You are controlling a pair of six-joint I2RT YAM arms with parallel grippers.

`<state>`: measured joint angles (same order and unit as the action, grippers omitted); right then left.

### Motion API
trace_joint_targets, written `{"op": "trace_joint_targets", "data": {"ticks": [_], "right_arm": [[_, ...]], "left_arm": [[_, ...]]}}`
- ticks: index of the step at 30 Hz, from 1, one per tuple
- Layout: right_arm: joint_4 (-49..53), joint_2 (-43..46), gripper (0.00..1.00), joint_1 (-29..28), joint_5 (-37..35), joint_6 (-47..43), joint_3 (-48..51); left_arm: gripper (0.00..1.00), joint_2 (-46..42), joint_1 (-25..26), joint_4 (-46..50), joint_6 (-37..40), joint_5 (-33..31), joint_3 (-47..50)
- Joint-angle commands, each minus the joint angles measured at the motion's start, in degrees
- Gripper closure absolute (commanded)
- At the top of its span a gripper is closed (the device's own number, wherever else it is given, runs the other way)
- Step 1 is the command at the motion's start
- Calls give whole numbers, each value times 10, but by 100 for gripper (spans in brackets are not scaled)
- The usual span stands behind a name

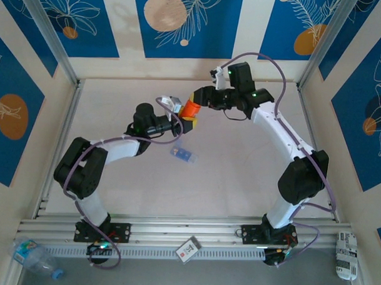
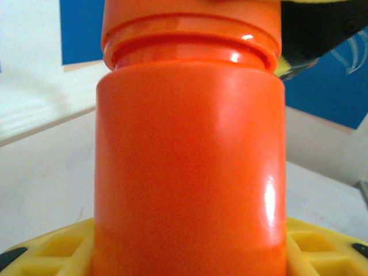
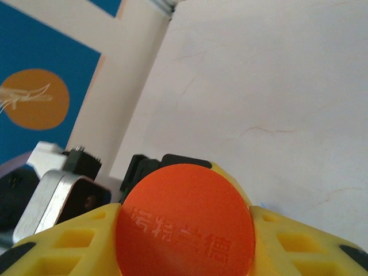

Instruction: Sort the pills into containers

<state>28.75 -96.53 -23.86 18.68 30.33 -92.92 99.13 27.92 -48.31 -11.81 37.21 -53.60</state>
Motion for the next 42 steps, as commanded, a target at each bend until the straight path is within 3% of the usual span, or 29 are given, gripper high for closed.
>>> {"op": "trace_joint_targets", "data": {"ticks": [1,8,20,31,38,42], "right_arm": [[25,1,82,-37,-55,55,35],[48,-2,81,-47,-95,42,13],[87,-3,64,-31,-100,29,-52],[107,9,41,-17,-103,26,-88],[103,35,17,-4,-96,15,-75],[90,56,13,5,-77,-4,-61]], "left_arm": [[100,-41,11,-69,32,-53,-19],[100,-38,12,-53,40,-42,-18],[100,-29,13,-51,43,-45,-10],[100,-22,13,-60,37,-45,-3],[100,-16,13,-68,29,-35,-6],[100,-14,12,-70,28,-27,-9]]}}
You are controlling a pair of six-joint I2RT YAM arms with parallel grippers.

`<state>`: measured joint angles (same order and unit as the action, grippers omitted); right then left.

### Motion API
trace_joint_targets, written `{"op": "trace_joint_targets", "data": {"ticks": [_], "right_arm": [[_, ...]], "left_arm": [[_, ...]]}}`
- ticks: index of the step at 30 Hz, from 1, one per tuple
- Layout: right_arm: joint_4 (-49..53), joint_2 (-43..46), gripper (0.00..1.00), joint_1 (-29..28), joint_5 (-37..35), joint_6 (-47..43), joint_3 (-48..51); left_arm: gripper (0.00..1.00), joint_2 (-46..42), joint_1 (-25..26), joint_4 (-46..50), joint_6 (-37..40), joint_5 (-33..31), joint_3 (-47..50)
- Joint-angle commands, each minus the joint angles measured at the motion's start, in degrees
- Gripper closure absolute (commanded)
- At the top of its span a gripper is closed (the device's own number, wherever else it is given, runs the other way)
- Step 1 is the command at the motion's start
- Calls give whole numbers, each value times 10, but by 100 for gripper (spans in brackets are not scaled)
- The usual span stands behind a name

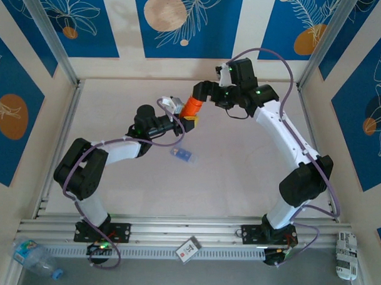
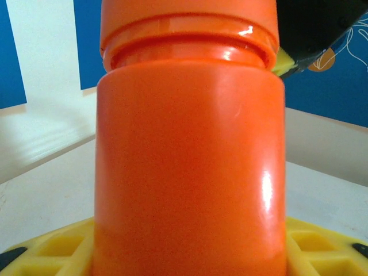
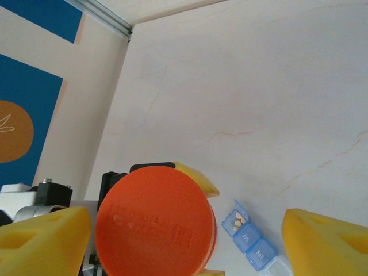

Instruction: Sort the pills into containers

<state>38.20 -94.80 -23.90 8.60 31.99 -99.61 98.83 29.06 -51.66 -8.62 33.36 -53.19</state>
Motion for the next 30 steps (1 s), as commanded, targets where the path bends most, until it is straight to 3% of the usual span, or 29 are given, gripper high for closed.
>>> {"op": "trace_joint_targets", "data": {"ticks": [1,5,10,16,30], "right_arm": [[-15,47,12,9,33,-27,14],[-47,73,12,29,82,-64,31],[-29,58,12,63,196,-156,8],[33,25,12,71,226,-240,-38],[56,-6,17,60,253,-251,-55]], "left_arm": [[100,-10,-1,-36,-4,16,-14],[100,-7,-5,-39,-15,48,-22],[100,4,-12,-43,-54,121,-45],[100,17,-16,-48,-95,177,-67],[100,19,-16,-35,-101,192,-77]]}}
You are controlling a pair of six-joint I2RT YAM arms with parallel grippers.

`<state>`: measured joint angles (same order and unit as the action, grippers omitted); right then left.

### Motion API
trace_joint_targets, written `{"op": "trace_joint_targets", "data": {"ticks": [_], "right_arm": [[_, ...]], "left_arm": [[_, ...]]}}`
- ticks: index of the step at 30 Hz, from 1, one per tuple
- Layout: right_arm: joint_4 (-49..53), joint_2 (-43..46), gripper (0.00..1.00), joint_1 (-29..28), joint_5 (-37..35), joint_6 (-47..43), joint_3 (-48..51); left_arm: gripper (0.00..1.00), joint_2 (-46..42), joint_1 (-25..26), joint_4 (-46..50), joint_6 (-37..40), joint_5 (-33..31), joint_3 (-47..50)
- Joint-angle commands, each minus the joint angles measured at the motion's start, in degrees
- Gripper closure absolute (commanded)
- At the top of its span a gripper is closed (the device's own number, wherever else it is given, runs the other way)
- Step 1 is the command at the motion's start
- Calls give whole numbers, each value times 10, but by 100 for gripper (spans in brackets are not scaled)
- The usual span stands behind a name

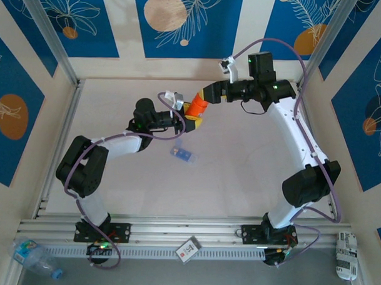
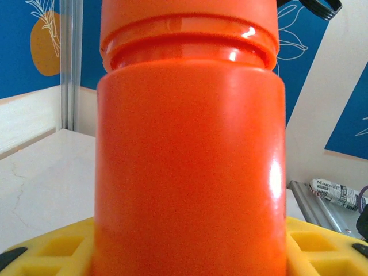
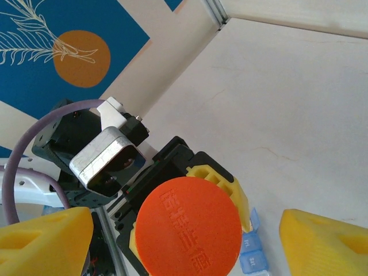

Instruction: Sort the pills into containers

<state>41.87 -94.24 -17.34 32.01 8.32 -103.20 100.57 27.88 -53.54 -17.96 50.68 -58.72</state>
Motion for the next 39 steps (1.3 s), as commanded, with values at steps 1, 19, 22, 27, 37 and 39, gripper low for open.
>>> {"op": "trace_joint_targets", "data": {"ticks": [1,19,22,27,37,39], "right_arm": [[19,-13,18,-7,18,-13,-19],[21,-23,61,-29,11,-11,0],[8,-21,64,-42,-12,14,18],[-28,-22,65,-58,-68,95,58],[-119,-20,65,-106,-181,267,151],[-121,-20,65,-112,-194,272,153]], "left_arm": [[100,1,-5,-17,-8,19,-22],[100,3,-4,-17,-8,11,-27],[100,-3,-3,-13,-1,-7,-27],[100,-30,6,13,51,-78,-14],[100,-78,64,31,183,-266,28],[100,-76,69,36,190,-269,26]]}}
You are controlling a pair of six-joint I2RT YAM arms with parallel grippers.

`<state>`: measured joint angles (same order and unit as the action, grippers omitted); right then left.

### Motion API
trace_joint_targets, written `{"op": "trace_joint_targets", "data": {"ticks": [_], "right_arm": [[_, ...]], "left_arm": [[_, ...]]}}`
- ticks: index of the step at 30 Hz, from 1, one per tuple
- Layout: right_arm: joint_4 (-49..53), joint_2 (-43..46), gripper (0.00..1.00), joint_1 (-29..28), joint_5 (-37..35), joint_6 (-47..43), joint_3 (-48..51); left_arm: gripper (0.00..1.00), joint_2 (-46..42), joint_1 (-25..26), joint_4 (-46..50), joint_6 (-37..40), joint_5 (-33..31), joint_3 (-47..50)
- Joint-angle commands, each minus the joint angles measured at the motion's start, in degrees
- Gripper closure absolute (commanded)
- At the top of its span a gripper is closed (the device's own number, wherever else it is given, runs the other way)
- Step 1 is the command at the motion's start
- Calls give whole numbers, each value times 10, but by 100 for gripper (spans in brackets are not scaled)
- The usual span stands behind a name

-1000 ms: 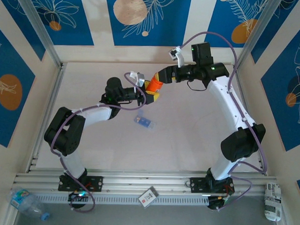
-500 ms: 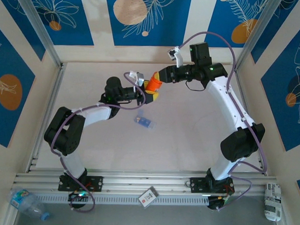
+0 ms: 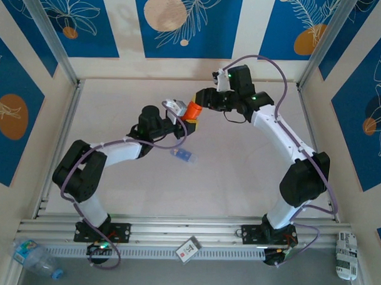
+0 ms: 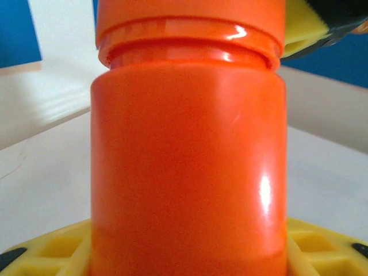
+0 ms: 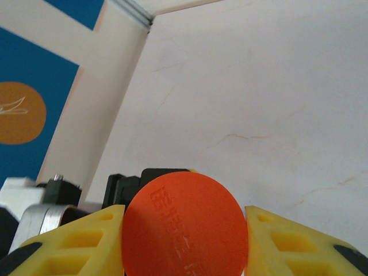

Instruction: Sort the pills into containers

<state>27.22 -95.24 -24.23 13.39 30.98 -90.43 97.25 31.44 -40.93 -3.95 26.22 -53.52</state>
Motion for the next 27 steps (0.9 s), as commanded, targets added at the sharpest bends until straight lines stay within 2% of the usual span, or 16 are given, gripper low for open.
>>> {"op": "trace_joint_targets", "data": {"ticks": [1,5,10,15,19,22,27], "right_arm": [[25,-10,64,-45,-11,47,26],[40,-7,63,-43,-21,44,13],[69,-8,56,-35,-20,33,-20],[86,5,43,-7,-12,28,-57],[103,19,25,10,-6,17,-87],[111,31,16,18,-2,0,-97],[107,51,13,37,12,-34,-90]], "left_arm": [[100,-40,35,-91,50,-24,-26],[100,-31,35,-96,46,-24,-23],[100,-21,34,-105,40,-28,-18],[100,-13,31,-107,33,-22,-13],[100,-6,26,-114,23,-14,-10],[100,-2,22,-118,14,-2,-9],[100,-2,10,-119,2,25,-9]]}}
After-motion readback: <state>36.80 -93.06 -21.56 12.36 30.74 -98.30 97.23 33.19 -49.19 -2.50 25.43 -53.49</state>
